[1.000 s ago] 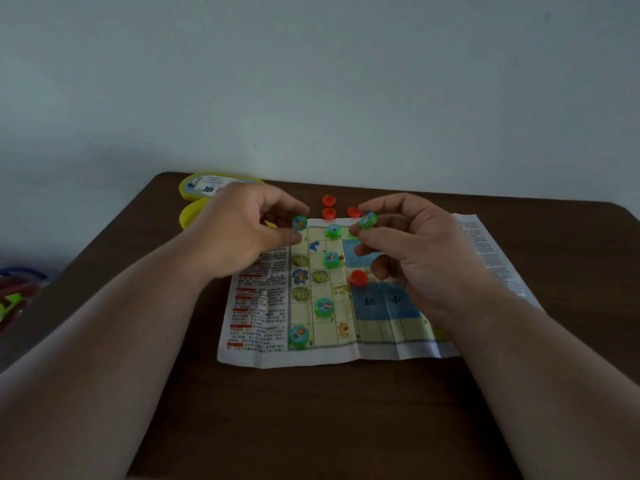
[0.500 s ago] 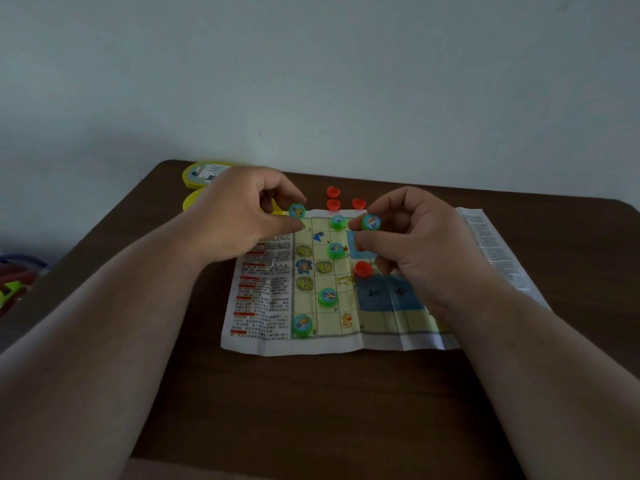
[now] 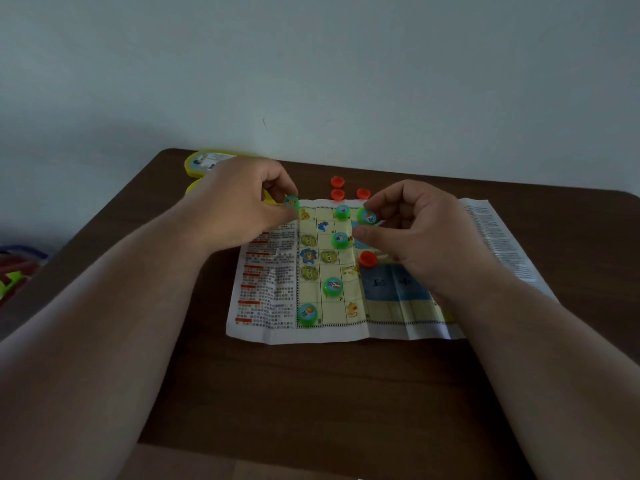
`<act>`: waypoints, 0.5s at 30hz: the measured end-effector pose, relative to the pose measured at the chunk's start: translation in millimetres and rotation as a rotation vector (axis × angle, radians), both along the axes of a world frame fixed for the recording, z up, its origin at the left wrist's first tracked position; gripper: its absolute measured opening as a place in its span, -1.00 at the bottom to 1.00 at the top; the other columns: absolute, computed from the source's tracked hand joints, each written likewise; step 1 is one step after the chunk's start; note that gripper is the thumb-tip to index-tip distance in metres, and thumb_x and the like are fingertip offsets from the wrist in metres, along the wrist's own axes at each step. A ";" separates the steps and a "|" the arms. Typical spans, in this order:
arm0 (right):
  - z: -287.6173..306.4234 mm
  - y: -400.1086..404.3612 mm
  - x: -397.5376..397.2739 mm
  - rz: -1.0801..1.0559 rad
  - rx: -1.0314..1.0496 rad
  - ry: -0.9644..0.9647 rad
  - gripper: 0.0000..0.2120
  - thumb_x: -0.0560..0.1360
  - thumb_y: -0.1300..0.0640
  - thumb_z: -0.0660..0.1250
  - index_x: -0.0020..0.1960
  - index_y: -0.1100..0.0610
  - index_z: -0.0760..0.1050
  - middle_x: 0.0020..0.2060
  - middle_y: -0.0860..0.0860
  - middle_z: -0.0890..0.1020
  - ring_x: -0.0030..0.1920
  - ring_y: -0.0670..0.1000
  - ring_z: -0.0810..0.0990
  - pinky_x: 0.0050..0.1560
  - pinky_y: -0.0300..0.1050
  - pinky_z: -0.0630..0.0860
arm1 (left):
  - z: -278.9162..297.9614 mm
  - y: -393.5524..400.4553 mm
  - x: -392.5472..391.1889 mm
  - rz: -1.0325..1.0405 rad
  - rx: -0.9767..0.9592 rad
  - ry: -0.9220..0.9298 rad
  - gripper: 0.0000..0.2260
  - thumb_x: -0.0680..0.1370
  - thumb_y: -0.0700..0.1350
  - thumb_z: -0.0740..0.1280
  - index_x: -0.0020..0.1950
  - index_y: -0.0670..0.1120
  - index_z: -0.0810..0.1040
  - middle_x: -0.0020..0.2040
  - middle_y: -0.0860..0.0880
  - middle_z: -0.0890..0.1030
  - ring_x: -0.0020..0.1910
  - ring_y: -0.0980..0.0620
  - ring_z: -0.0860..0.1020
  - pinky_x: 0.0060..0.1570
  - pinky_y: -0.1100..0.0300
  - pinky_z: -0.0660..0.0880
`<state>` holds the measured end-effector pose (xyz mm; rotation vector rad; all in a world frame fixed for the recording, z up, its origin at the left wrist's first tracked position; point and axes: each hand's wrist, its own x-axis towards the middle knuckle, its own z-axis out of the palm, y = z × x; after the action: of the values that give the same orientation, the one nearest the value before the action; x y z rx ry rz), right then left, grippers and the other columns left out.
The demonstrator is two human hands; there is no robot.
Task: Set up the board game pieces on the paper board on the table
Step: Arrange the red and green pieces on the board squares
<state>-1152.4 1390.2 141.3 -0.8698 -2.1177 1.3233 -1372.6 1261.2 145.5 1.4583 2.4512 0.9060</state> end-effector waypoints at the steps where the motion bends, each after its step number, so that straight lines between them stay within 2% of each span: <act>1: -0.3 0.2 -0.3 0.004 0.001 0.004 -0.66 0.37 0.14 0.68 0.06 -0.01 0.64 -0.11 -0.11 0.73 -0.16 -0.24 0.70 -0.24 -0.32 0.64 | -1.4 1.4 0.6 0.020 0.013 0.016 -0.81 0.47 0.08 0.58 0.04 0.17 0.69 -0.08 0.19 0.64 -0.15 0.21 0.57 -0.18 0.17 0.47; 2: -1.0 0.1 -0.9 0.005 0.010 0.005 -0.66 0.37 0.14 0.68 0.07 -0.03 0.65 -0.10 -0.11 0.74 -0.13 -0.22 0.71 -0.21 -0.28 0.67 | -3.0 3.2 1.4 0.033 0.024 0.034 -0.80 0.47 0.11 0.57 0.07 0.17 0.70 -0.05 0.19 0.63 -0.11 0.19 0.57 -0.15 0.15 0.47; 4: -2.4 -0.2 -2.4 0.004 0.040 0.005 -0.67 0.37 0.13 0.69 0.06 -0.05 0.66 -0.08 -0.10 0.74 -0.11 -0.18 0.72 -0.16 -0.21 0.71 | -6.4 8.1 3.2 0.042 0.017 0.095 -0.76 0.47 0.17 0.56 0.11 0.20 0.70 0.05 0.16 0.59 0.08 0.08 0.56 0.05 0.02 0.51; 7: -3.6 -0.7 -4.5 0.011 0.079 0.007 -0.70 0.36 0.08 0.69 0.01 -0.07 0.66 -0.13 -0.13 0.73 -0.20 -0.22 0.67 -0.21 -0.24 0.68 | -9.9 15.6 4.8 0.048 -0.051 0.171 -0.74 0.45 0.24 0.53 0.11 0.26 0.69 0.10 0.09 0.52 0.28 -0.07 0.49 0.29 -0.23 0.45; 12: -2.2 -2.0 -7.8 0.038 0.219 -0.033 -0.68 0.33 -0.04 0.71 -0.06 -0.10 0.61 -0.19 -0.10 0.64 -0.29 -0.18 0.51 -0.32 -0.23 0.54 | -11.5 17.7 0.3 0.072 -0.093 0.175 -0.67 0.43 0.30 0.52 0.16 0.30 0.67 0.13 0.07 0.50 0.34 -0.09 0.47 0.33 -0.26 0.42; 15: -1.5 -4.1 -8.5 0.048 0.269 -0.019 -0.66 0.32 -0.04 0.71 -0.07 -0.09 0.58 -0.20 -0.08 0.61 -0.33 -0.20 0.46 -0.37 -0.31 0.46 | -11.9 16.0 -1.6 0.092 -0.030 0.135 -0.75 0.47 0.28 0.48 0.10 0.28 0.66 0.11 0.11 0.54 0.28 -0.06 0.51 0.30 -0.25 0.45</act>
<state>-1160.9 1386.1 139.9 -0.7254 -2.2769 1.0241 -1374.2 1277.1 133.7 1.4521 2.6372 0.8078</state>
